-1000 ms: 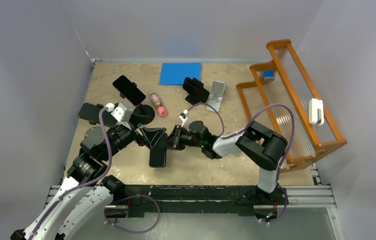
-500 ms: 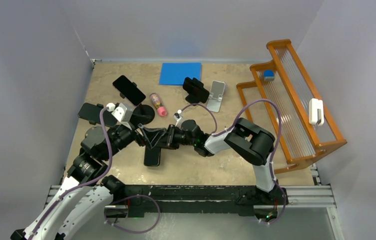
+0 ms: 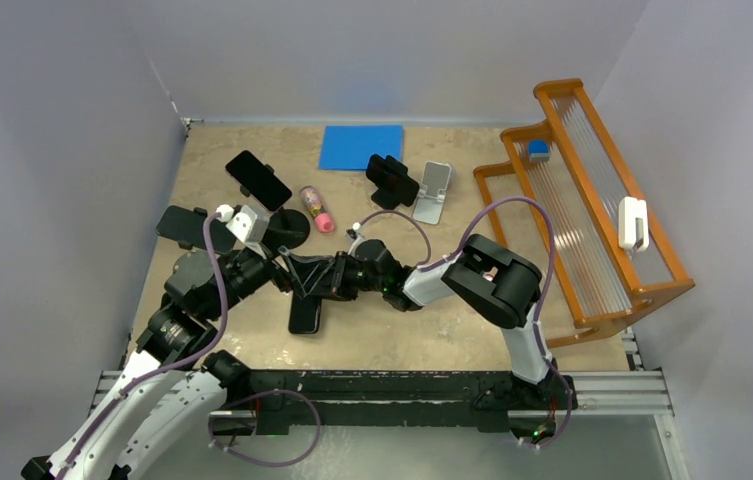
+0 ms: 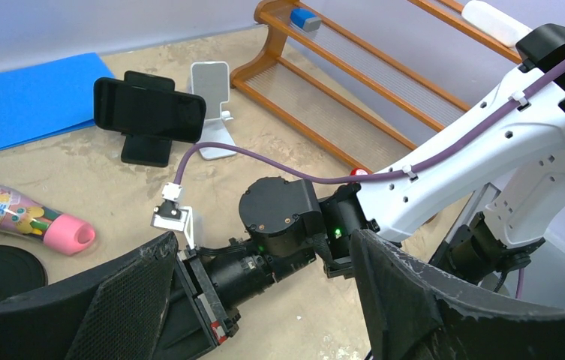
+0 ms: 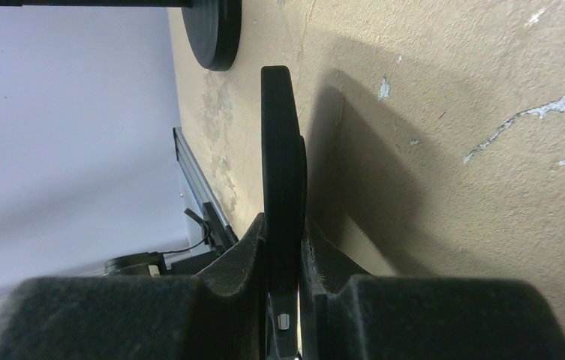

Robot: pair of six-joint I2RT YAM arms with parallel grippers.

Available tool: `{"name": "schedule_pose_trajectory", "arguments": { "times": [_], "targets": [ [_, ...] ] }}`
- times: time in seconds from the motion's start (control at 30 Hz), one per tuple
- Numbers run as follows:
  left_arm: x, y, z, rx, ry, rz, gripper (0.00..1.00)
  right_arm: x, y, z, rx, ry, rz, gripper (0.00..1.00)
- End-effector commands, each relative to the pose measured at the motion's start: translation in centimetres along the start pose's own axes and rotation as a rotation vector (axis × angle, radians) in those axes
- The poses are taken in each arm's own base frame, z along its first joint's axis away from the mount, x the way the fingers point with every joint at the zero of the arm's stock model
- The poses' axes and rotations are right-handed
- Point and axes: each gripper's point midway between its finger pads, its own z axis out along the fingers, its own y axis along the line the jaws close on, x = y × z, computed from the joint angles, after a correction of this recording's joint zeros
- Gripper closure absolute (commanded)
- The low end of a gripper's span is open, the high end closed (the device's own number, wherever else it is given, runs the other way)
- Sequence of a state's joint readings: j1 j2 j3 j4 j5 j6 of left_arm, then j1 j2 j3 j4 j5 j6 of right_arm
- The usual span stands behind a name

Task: Remove the phone from the phone stand
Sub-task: Place the phone at the center of the board.

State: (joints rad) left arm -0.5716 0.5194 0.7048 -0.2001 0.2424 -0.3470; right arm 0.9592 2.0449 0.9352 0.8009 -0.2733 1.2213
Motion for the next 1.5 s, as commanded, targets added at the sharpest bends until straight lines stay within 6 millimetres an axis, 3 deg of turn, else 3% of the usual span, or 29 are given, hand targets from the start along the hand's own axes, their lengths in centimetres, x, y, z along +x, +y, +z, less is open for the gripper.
{"name": "schedule_pose_trajectory", "arguments": {
  "times": [0.0, 0.23, 0.4, 0.93, 1.27, 1.4, 1.47],
  "targets": [
    [-1.5, -0.5, 0.0, 0.020, -0.045, 0.034, 0.18, -1.2, 3.4, 0.3, -0.078, -0.036, -0.014, 0.87],
    [-1.6, -0.4, 0.0, 0.015, -0.046, 0.038, 0.18, -1.4, 2.8, 0.3, -0.044, -0.050, -0.024, 0.60],
    [-1.6, -0.4, -0.1, 0.011, -0.049, 0.039, 0.18, -1.3, 2.2, 0.2, -0.022, -0.049, -0.026, 0.52],
    [-1.4, -0.4, 0.0, 0.013, -0.041, 0.037, 0.18, -1.0, -0.5, -1.8, 0.064, -0.058, 0.001, 0.46],
    [-1.3, -0.3, 0.1, 0.012, -0.035, 0.036, 0.18, -1.6, -3.1, -4.9, 0.110, -0.104, 0.014, 0.46],
    [-1.2, -0.3, 0.1, 0.013, -0.033, 0.035, 0.18, -2.3, -3.1, -6.0, 0.126, -0.153, -0.074, 0.47],
    [-1.2, -0.4, 0.2, 0.018, -0.032, 0.035, 0.18, -1.6, -2.9, -6.3, 0.113, -0.136, -0.091, 0.48]
  ]
}}
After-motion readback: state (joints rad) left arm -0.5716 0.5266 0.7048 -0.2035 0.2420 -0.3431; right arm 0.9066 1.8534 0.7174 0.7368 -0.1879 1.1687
